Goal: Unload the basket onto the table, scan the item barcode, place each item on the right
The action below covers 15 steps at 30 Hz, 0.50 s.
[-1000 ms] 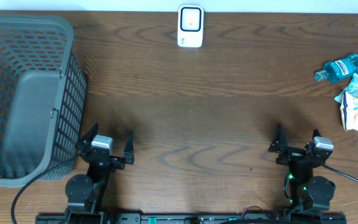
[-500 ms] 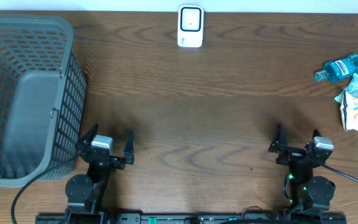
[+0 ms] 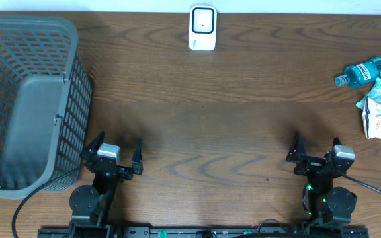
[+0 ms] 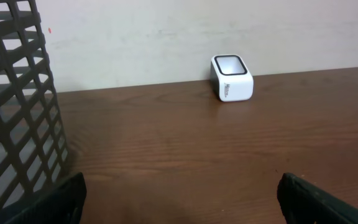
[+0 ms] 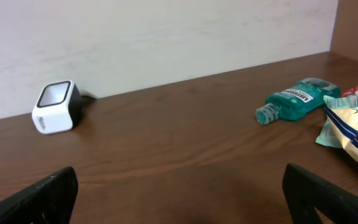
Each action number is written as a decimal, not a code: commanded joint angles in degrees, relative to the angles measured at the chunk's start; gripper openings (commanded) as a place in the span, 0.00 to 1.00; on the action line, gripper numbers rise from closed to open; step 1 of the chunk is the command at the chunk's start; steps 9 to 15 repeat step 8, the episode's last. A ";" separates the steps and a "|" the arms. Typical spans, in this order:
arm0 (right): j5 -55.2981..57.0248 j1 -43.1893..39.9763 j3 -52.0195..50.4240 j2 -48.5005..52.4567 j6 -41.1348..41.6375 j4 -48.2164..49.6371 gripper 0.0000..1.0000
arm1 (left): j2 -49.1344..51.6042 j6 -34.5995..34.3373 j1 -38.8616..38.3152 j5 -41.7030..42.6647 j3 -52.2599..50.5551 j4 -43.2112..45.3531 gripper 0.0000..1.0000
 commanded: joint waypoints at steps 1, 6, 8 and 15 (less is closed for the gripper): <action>0.68 -0.33 -0.13 -0.37 -0.66 -0.13 0.99 | -0.37 0.76 0.24 0.59 -0.94 -1.95 0.98; 0.68 -0.33 -0.13 -0.37 -0.66 -0.13 0.99 | -0.37 0.76 0.24 0.59 -0.94 -1.95 0.98; 0.66 -0.33 -0.13 -0.37 -0.66 -0.13 0.99 | -0.37 0.76 0.24 0.59 -0.94 -1.95 0.98; 0.66 -0.33 -0.13 -0.37 -0.66 -0.13 0.99 | -0.37 0.76 0.24 0.59 -0.94 -1.95 0.98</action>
